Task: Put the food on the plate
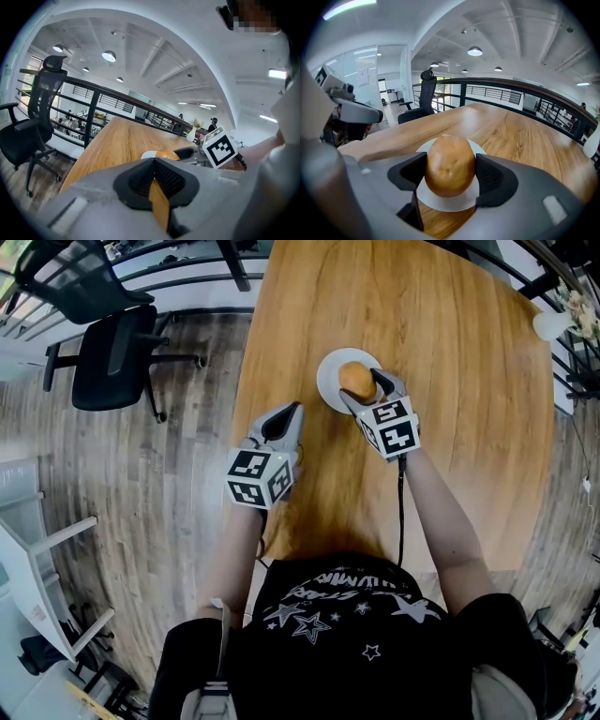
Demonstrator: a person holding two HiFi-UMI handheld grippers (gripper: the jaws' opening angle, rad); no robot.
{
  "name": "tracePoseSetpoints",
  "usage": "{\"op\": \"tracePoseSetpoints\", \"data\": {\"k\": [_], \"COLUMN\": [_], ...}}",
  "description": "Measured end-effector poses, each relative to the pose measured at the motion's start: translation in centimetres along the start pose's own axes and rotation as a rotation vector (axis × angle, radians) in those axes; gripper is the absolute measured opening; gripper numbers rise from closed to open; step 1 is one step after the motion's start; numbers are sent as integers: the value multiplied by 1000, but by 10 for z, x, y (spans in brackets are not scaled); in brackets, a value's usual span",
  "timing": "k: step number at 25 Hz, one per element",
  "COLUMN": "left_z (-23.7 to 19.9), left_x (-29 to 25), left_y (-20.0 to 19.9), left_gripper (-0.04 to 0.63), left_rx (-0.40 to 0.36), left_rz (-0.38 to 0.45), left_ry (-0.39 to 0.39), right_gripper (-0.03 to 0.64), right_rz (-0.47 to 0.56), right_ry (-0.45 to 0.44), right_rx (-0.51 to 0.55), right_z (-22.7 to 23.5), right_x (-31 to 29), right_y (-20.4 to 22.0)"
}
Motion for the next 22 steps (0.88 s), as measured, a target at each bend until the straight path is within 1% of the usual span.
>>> {"op": "tracePoseSetpoints", "data": {"k": [7, 17, 22], "left_z": [0, 0, -1], "left_x": [1, 1, 3], "left_y": [7, 8, 9], "left_gripper": [2, 2, 2], "left_rx": [21, 32, 36], "left_rz": [-3, 0, 1], "left_ry": [-9, -10, -10], "right_gripper": [331, 331, 333], "right_rz": [9, 18, 20], "right_ry": [13, 29, 29], "right_rx": [-10, -4, -19], "right_z": [-1, -1, -3], "right_x": [-1, -4, -4], "right_y": [-1, -3, -3]}}
Point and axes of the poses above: the fingertips, and each gripper's own axes: x backward along the fingers, z to its right, y out of its underside, the point moved 6 cm from there along x, backward along the fingers, and after that the axes turned 10 degrees about y, right-handed, at the moved point
